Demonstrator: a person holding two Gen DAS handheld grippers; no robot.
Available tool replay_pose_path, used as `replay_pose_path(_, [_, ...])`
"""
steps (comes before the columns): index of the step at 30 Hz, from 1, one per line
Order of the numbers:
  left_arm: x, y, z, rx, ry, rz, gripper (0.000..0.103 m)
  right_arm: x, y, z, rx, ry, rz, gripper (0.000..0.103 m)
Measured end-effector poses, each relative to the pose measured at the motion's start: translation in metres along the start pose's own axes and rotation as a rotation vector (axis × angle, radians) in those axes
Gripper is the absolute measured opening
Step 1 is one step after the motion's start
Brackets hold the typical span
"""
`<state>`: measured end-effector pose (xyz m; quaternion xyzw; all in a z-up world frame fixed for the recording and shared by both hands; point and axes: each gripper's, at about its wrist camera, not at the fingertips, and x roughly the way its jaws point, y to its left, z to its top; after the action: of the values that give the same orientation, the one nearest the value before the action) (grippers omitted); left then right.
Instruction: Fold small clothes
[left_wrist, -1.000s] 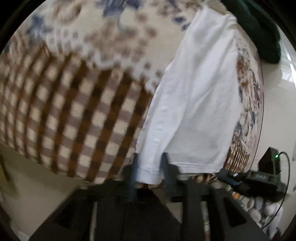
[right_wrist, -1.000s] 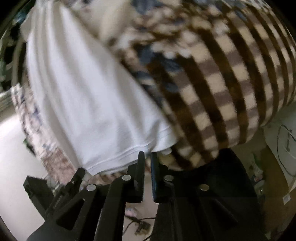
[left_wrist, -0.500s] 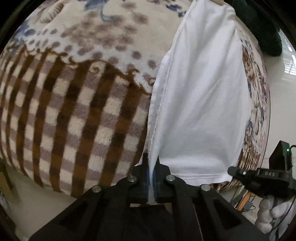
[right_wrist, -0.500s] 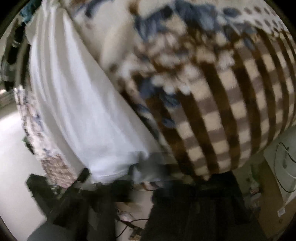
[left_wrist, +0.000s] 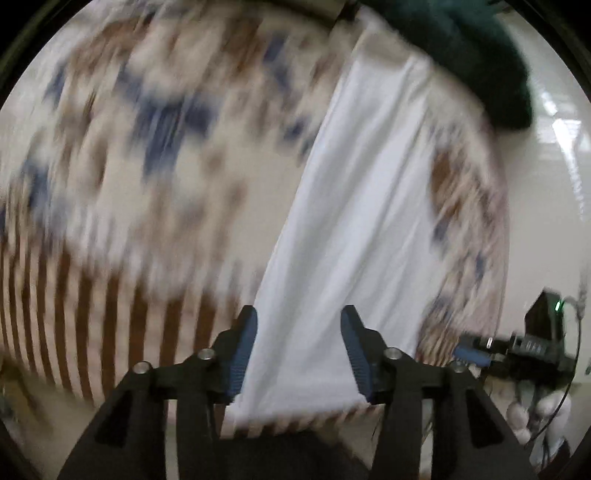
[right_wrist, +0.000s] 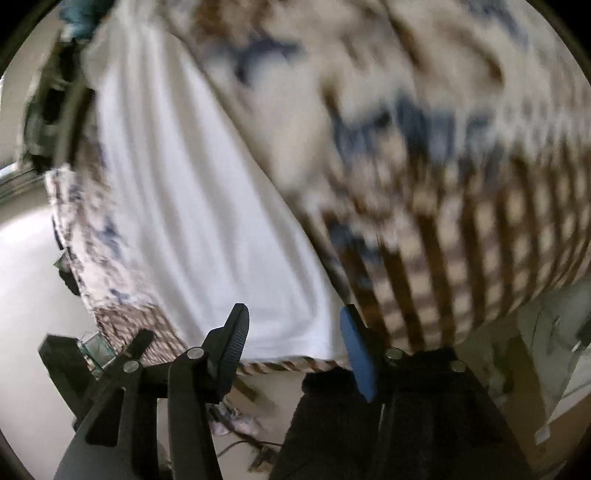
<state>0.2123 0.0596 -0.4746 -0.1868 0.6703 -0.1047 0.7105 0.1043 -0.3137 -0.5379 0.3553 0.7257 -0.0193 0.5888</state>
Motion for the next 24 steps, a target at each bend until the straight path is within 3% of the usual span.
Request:
replay_pose_path(4, [0.006,-0.045,0.105,0.095,-0.179,-0.004,0.046,-0.030,0.040,0.057,-0.054,-0.091,0.010,0.054])
replay_pose_path(8, [0.044,-0.092,0.204,0.240,-0.267,0.043,0.046,-0.038,0.073,0.128,-0.059,-0.195,-0.010,0.054])
replay_pose_path(11, [0.087,-0.115,0.265,0.342,-0.276,0.120,0.046,-0.034,0.094,0.186,-0.049,-0.256,-0.032,0.054])
replay_pose_path(13, [0.112,-0.122,0.291,0.385,-0.259,0.146,0.044,-0.033,0.097,0.219,-0.049,-0.278,-0.035,0.054])
replay_pose_path(15, [0.128,-0.126,0.308,0.437,-0.276,0.123,0.040,-0.023,0.107,0.252,-0.042,-0.288,-0.055,0.054])
replay_pose_path(16, [0.132,-0.126,0.313,0.458,-0.290,0.106,0.002,-0.019,0.109,0.263,-0.035,-0.289,-0.060,0.054])
replay_pose_path(18, [0.132,-0.121,0.318,0.460,-0.331,0.110,0.001,-0.013,0.114,0.285,-0.020,-0.291,-0.054,0.054])
replay_pose_path(21, [0.121,-0.094,0.323,0.329,-0.386,0.099,0.001,-0.007,0.125,0.306,-0.018,-0.310,-0.056,0.054])
replay_pose_path(24, [0.127,-0.057,0.324,0.177,-0.339,0.090,0.002,0.000,0.141,0.326,-0.047,-0.312,-0.037,0.054])
